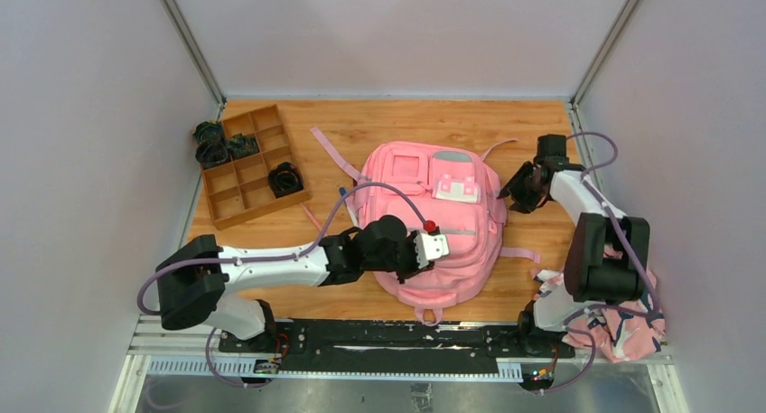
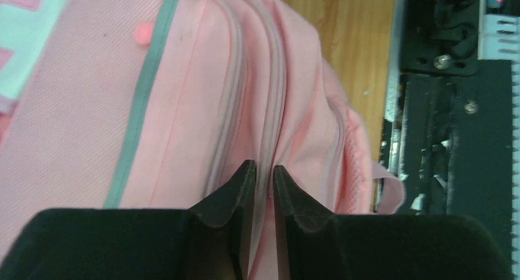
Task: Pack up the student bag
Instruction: Zip the student bag at the center of the board, then adjust the student bag at the center of the board.
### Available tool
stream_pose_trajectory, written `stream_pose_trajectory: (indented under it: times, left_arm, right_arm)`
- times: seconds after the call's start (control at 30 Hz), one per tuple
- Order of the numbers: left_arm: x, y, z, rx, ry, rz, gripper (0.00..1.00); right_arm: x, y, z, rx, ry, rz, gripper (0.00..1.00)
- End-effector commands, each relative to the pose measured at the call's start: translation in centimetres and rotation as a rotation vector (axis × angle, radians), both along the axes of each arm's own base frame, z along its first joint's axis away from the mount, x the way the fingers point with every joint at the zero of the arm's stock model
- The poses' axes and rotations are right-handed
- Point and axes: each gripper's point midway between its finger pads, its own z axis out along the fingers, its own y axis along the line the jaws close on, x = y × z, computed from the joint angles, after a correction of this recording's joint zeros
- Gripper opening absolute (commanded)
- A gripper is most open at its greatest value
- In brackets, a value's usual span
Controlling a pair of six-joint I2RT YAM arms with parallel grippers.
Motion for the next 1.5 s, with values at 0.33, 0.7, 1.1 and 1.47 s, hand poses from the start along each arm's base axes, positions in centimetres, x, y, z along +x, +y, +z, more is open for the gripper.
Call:
stream_pose_trajectory:
  times: [0.33,0.7,1.1,1.47]
  left_arm:
    - [9.6,3.8,8.4,-0.188,0.116,0.551,0.67]
    - [14.3,15.6,5.0,-0.219,0.372,1.105,0.71]
    - [12.9,20.3,-2.1,-0.176,0.646,1.306,0.67]
    - [12.3,19.7,-3.0,-0.137,0.683,1.270,0.68]
  right_arm:
    - [-0.2,-1.8,13.4,-0.319,-0.475,0.225,0.60]
    - [-6.1,13.7,13.4,-0.293,-0.554,0.746,0.61]
    - [-15.3,21.1,9.5,-0.480,-0.619,1.353,0.60]
    - [-14.1,21.1,6.2,-0.718,-0.527,1.484,0.49]
